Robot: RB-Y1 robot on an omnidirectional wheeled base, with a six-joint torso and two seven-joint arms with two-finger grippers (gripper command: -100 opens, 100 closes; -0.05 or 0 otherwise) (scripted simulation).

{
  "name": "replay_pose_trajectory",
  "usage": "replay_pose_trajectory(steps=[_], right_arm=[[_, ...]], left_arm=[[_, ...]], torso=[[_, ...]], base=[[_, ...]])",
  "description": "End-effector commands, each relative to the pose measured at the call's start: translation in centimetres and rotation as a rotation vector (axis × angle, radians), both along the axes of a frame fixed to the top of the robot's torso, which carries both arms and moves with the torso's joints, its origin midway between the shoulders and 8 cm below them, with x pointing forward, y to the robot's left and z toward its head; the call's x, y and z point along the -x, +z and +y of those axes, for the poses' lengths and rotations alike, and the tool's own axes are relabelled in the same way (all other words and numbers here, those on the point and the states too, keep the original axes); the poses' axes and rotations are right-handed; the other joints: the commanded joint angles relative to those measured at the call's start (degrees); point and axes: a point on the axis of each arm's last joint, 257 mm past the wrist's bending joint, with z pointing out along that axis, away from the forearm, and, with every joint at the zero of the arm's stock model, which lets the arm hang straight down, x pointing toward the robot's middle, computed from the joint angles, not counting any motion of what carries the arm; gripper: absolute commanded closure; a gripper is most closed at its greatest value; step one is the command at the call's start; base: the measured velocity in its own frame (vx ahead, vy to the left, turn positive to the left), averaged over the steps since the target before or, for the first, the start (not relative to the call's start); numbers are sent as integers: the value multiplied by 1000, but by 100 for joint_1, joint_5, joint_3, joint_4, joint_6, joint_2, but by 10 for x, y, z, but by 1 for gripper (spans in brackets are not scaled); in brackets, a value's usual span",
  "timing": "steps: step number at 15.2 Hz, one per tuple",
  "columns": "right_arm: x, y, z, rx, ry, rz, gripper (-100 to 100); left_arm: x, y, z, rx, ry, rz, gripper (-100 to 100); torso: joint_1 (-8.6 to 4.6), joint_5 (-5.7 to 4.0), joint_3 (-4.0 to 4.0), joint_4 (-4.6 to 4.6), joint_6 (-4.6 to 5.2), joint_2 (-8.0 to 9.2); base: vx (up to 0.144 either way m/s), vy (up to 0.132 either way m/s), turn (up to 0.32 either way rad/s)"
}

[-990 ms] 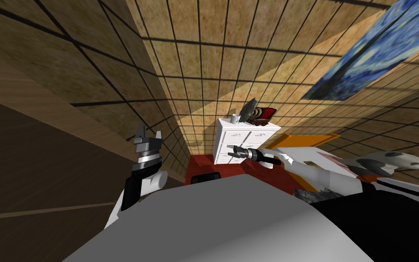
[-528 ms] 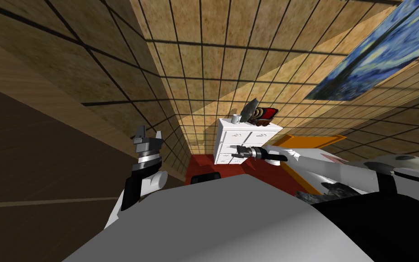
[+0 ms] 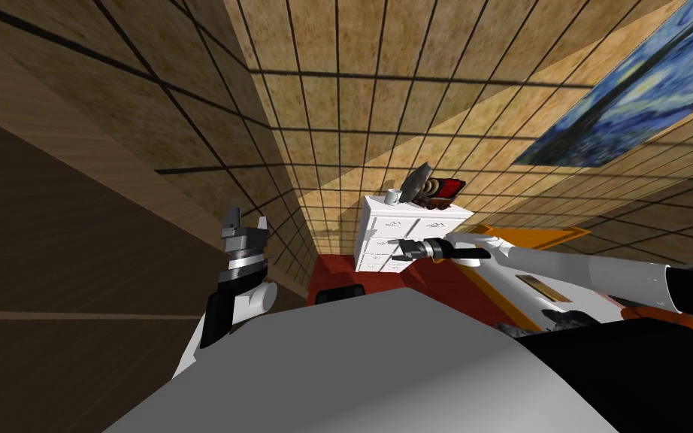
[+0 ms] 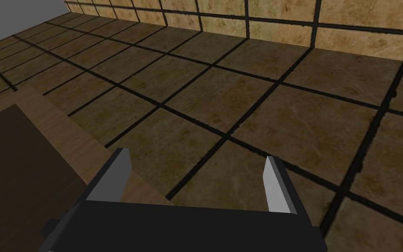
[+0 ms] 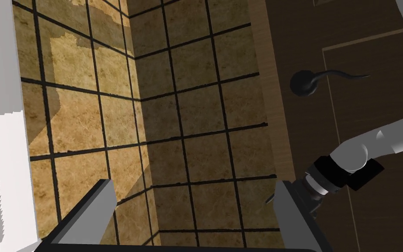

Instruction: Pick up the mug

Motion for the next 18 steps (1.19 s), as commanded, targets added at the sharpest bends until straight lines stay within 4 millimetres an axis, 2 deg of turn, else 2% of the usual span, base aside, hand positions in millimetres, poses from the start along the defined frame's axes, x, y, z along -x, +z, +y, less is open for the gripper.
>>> replay_pose_trajectory(steps=[1, 3, 4, 8, 9, 13, 14, 17, 18], right_arm=[[1, 2, -15, 54, 14, -3, -100], [1, 5, -22, 86, 19, -1, -100], [3, 3, -38, 139, 36, -14, -100], [3, 11, -55, 212, 47, -10, -100], [5, 11, -73, 268, 64, -21, -100], [5, 21, -87, 336, 73, -17, -100], [7, 24, -105, 389, 88, -28, -100], [6, 36, -120, 457, 96, -24, -100], [9, 41, -138, 513, 110, -34, -100]], left_arm=[[0, 0, 0, 0, 0, 0, 0], [0, 0, 0, 0, 0, 0, 0], [0, 0, 0, 0, 0, 0, 0], [0, 0, 0, 0, 0, 0, 0], [0, 0, 0, 0, 0, 0, 0], [0, 0, 0, 0, 0, 0, 0], [0, 0, 0, 0, 0, 0, 0], [0, 0, 0, 0, 0, 0, 0], [0, 0, 0, 0, 0, 0, 0]], torso=[[0, 0, 0, 0, 0, 0], [-1, 0, 0, 1, 4, 0], [0, 0, 0, 1, 4, 0], [0, 0, -1, 0, 4, -1], [1, -1, 0, 0, 4, -1], [1, 0, -2, 0, 3, -4], [2, 0, -1, 0, 4, -3], [3, 1, -4, -1, 2, -8], [2, 0, -4, -1, 3, -7]], base=[[-9, -7, 59], [-3, -4, -16], [-3, -2, 103], [-2, -6, 41], [2, 0, 103], [3, -5, 45], [8, 1, 117], [11, -6, 64], [17, -3, 108]])
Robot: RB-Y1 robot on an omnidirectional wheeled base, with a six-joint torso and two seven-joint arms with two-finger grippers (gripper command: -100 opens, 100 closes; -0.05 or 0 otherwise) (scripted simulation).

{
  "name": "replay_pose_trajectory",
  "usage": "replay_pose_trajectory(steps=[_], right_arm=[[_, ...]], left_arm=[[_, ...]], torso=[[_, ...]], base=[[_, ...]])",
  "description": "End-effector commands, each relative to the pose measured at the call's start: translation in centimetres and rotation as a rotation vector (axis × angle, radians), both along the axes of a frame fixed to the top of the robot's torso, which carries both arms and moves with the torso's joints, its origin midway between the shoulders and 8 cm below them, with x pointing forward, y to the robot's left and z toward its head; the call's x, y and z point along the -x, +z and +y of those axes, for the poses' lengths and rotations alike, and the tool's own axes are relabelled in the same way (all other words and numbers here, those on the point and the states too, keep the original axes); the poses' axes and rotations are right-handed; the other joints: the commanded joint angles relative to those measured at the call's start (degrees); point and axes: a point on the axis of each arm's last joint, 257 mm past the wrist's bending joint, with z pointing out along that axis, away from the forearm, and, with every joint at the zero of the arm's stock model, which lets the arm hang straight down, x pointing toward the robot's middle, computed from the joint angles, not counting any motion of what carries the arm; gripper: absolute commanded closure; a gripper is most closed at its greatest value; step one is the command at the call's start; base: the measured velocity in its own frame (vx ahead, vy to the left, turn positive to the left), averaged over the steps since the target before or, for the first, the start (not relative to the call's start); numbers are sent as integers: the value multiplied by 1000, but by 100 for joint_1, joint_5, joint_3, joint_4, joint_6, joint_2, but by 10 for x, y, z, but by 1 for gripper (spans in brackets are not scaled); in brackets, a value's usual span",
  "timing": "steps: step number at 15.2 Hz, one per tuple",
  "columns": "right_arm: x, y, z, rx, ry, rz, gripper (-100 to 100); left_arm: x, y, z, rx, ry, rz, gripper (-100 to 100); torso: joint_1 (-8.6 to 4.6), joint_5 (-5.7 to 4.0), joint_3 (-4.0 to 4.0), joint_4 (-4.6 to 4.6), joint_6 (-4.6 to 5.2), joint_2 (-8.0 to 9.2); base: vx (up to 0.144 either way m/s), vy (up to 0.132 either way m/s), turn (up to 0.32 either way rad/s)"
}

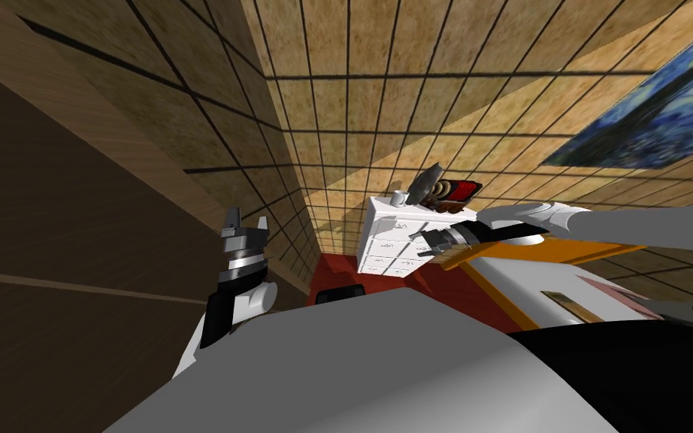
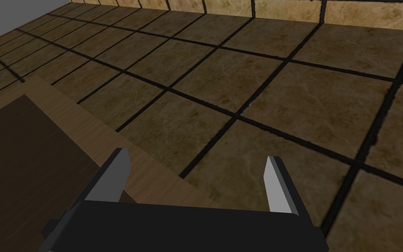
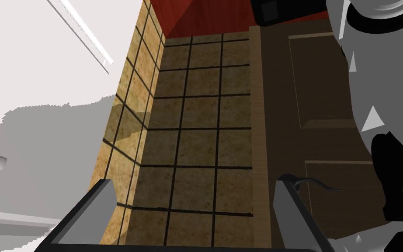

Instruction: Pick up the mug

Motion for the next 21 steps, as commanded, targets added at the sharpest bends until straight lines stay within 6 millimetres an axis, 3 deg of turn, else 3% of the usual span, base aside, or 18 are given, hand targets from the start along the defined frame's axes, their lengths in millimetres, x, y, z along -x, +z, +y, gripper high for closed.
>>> replay_pose_trajectory(steps=[1, 3, 4, 7, 8, 11, 12, 21], right_arm=[[0, 12, -21, 72, 15, -6, -100], [0, 20, -28, 109, 18, -5, -100], [3, 29, -47, 170, 32, -12, -100], [2, 42, -56, 222, 36, -11, -100], [6, 50, -72, 270, 48, -17, -100], [5, 67, -82, 330, 52, -15, -100], [9, 78, -96, 380, 63, -20, -100], [19, 137, -135, 589, 89, -15, -100]], left_arm=[[0, 0, 0, 0, 0, 0, 0], [0, 0, 0, 0, 0, 0, 0], [0, 0, 0, 0, 0, 0, 0], [0, 0, 0, 0, 0, 0, 0], [0, 0, 0, 0, 0, 0, 0], [0, 0, 0, 0, 0, 0, 0], [0, 0, 0, 0, 0, 0, 0], [0, 0, 0, 0, 0, 0, 0]], torso=[[0, 0, 0, 0, 0, 0], [0, 0, -2, -1, 2, -4], [0, -1, -1, 0, 4, -2], [0, 0, -5, -2, 2, -8], [0, -1, -4, -1, 3, -6], [2, 0, -9, -4, 2, -15], [2, 0, -7, -3, 3, -11], [2, 0, -13, -6, -2, -23]], base=[[27, -5, 140], [19, -6, 34], [27, -1, 120], [30, -7, 74], [46, -1, 138], [44, -6, 72], [53, -13, 159], [67, -13, 106]])
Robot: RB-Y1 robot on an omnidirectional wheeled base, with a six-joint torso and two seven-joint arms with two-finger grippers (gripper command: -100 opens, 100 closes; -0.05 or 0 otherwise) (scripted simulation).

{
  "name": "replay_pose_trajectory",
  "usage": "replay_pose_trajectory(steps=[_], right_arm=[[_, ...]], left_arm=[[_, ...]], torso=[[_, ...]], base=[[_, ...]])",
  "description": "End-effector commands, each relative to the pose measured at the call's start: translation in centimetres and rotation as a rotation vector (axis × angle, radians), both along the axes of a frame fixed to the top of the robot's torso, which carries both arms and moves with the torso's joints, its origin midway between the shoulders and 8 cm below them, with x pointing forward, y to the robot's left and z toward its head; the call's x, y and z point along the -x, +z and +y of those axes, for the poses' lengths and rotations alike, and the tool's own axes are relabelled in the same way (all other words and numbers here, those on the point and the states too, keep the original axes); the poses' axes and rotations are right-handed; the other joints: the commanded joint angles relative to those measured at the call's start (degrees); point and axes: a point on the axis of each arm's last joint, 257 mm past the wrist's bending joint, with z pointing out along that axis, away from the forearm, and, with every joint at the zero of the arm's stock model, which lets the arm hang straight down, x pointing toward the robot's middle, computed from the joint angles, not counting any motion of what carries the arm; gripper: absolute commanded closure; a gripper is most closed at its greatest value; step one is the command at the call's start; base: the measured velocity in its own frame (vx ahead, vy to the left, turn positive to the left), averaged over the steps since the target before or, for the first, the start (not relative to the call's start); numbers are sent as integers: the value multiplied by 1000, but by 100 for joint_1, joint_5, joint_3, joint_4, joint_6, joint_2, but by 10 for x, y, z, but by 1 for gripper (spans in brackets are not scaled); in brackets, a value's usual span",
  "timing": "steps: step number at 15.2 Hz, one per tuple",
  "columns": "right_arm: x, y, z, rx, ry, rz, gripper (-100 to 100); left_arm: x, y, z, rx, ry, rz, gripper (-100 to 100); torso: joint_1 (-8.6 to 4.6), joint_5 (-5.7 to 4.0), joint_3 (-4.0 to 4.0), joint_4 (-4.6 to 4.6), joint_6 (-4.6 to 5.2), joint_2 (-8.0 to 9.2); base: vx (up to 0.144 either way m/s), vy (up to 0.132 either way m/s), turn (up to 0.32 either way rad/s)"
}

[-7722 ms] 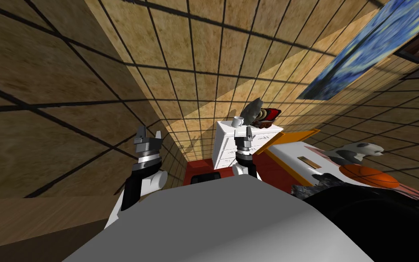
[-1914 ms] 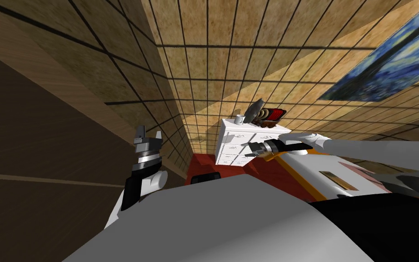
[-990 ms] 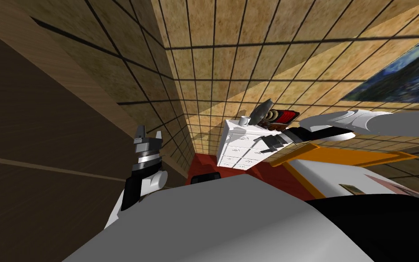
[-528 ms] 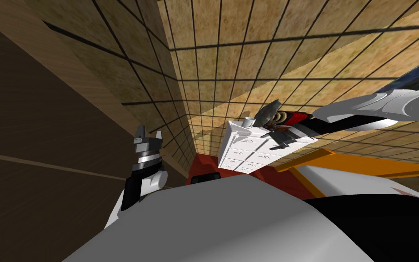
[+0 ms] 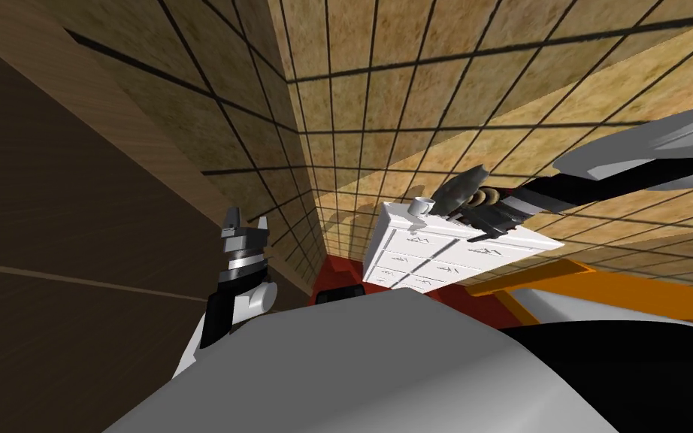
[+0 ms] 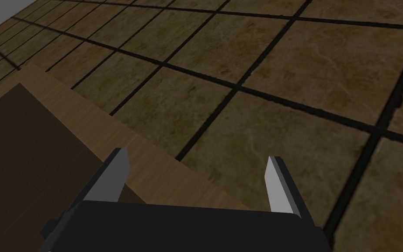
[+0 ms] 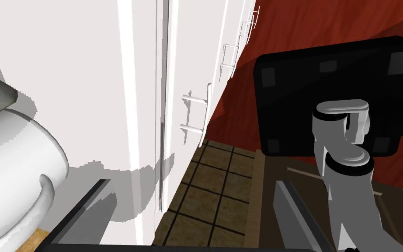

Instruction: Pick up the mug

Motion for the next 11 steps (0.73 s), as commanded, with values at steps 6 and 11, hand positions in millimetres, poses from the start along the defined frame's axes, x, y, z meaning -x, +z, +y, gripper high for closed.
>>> replay_pose_trajectory(steps=[6, 11], right_arm=[[16, 59, -27, 187, 22, 18, -100], [32, 86, -36, 277, 36, 55, -100]], left_arm=[[0, 0, 0, 0, 0, 0, 0], [0, 0, 0, 0, 0, 0, 0]], torso=[[-4, -1, -14, -6, -2, -22], [-1, 0, -24, -11, -3, -42]], base=[[120, -23, 137], [156, -25, 171]])
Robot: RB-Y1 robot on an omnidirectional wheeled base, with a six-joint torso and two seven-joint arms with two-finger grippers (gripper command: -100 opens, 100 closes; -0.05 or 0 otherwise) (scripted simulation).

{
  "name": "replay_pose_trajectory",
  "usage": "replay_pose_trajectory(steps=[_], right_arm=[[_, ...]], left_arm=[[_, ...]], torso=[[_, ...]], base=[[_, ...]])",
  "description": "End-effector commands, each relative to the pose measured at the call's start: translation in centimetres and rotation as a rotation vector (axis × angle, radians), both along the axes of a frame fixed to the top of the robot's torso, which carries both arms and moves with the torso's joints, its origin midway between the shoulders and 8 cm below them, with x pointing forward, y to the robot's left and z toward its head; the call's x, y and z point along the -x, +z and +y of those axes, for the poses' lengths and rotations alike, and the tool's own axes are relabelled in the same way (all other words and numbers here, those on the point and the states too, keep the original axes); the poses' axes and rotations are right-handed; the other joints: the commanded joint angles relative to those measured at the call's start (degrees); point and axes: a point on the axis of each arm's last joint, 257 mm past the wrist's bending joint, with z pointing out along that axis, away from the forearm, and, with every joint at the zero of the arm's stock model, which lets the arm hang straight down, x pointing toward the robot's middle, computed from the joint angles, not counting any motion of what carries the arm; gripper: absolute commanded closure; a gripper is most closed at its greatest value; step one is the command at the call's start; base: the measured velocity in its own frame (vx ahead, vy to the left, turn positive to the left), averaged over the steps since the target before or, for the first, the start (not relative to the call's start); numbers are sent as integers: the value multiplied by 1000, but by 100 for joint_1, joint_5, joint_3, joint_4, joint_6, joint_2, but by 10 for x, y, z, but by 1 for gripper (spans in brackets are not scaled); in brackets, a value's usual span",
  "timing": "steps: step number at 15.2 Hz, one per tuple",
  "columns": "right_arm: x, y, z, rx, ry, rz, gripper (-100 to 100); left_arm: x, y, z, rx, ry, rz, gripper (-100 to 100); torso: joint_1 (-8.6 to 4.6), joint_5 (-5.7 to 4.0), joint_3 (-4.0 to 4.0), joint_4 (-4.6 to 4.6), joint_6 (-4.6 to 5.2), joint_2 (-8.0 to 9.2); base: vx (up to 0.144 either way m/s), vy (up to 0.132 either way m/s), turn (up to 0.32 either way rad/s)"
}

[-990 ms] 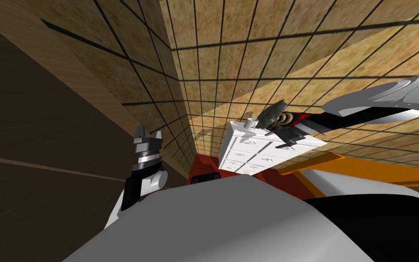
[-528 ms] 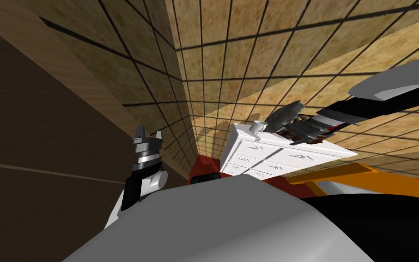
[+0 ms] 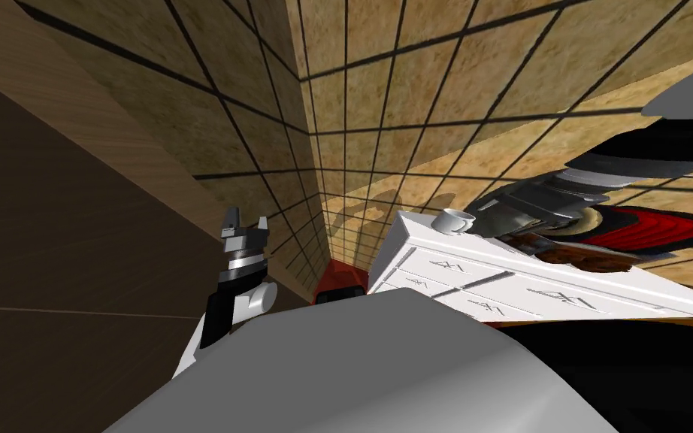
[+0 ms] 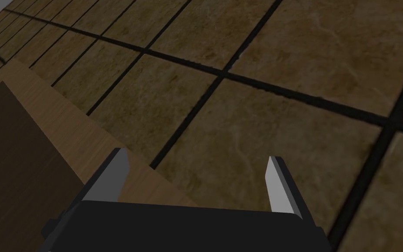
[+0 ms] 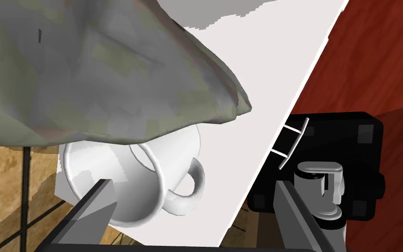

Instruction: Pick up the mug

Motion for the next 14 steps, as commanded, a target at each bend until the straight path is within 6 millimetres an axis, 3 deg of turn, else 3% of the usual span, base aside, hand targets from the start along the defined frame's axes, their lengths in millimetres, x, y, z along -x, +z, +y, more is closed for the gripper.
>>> replay_pose_trajectory(steps=[1, 3, 6, 7, 9, 10, 14], right_arm=[[11, 10, -2, 41, 7, 33, -100], [30, 7, -2, 48, 9, 94, -100], [60, -22, 7, -17, 3, 190, -100], [60, -22, 7, -17, 3, 190, -100], [71, -35, 12, -52, -1, 223, -100], [64, -28, 10, -34, 1, 207, -100], [60, -51, -5, -39, -1, 198, -100]], left_arm=[[0, 0, 0, 0, 0, 0, 0], [0, 0, 0, 0, 0, 0, 0], [0, 0, 0, 0, 0, 0, 0], [0, 0, 0, 0, 0, 0, 0], [0, 0, 0, 0, 0, 0, 0], [0, 0, 0, 0, 0, 0, 0], [0, 0, 0, 0, 0, 0, 0]], torso=[[0, 0, 0, 0, 0, 0], [-3, -2, -9, -5, -4, -15], [-15, -8, -28, -14, -1, -43], [-12, -9, -20, -11, 0, -30], [1, -5, 3, 0, 3, 9], [7, -4, 16, 6, 3, 30], [31, 3, 52, 22, 5, 89]], base=[[192, -52, 244], [256, -61, 335], [250, -77, 227], [138, -46, 74], [63, -29, 42], [20, -13, 19], [-41, 25, 8]])
